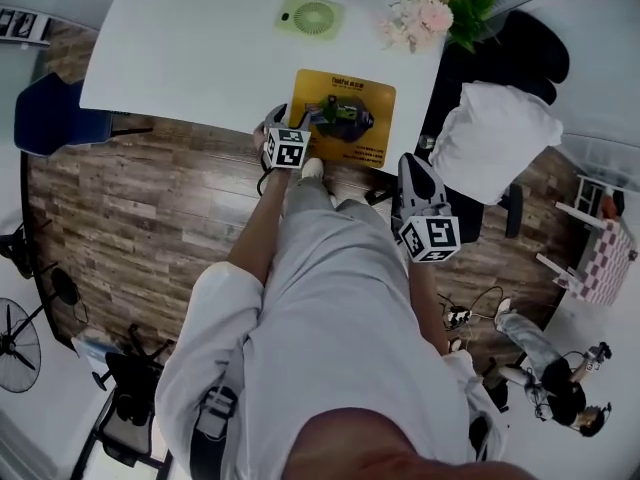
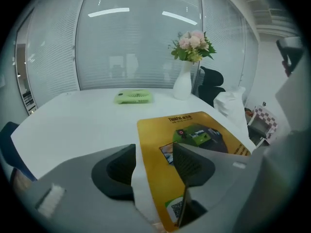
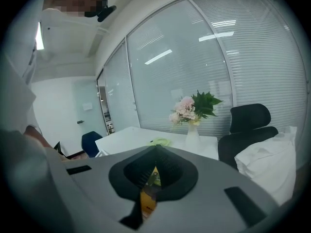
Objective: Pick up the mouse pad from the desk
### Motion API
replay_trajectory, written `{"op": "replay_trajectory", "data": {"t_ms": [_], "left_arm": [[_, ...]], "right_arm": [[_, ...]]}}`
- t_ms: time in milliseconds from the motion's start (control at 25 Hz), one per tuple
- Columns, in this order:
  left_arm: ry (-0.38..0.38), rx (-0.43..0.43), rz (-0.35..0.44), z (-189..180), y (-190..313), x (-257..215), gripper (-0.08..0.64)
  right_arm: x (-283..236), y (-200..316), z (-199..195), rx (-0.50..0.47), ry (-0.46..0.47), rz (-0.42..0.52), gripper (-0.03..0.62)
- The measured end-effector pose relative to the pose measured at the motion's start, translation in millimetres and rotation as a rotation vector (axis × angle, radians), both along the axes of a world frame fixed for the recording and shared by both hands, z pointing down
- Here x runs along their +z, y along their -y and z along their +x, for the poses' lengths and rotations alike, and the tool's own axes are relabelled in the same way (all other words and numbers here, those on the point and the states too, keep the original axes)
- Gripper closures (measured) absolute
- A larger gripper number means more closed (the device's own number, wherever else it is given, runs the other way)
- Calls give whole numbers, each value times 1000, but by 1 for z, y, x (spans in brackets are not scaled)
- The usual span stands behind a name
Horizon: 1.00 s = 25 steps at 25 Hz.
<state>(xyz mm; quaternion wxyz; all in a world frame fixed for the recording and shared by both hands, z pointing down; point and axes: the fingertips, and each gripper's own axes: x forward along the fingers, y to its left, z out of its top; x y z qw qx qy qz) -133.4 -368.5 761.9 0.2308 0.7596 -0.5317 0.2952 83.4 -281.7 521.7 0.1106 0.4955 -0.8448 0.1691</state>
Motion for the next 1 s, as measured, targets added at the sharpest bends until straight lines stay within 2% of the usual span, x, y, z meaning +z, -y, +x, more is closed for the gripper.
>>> {"op": "replay_trajectory", "data": {"t_ms": [240,480,720,1000], "left_arm": [[-16,18,-39,5,19,7,324],[3,14,-107,10,22,28,310],[-6,-1,-101,10,20,30,302],[-12,-20,-130,10,16,30,347]], "right_arm": [[-12,21,-10,28,-24,6,594],[-22,42,1,66,-31,34,594],[-25,54,16,106,-13,43,594],[-24,56,21,100,-7,42,594]]}}
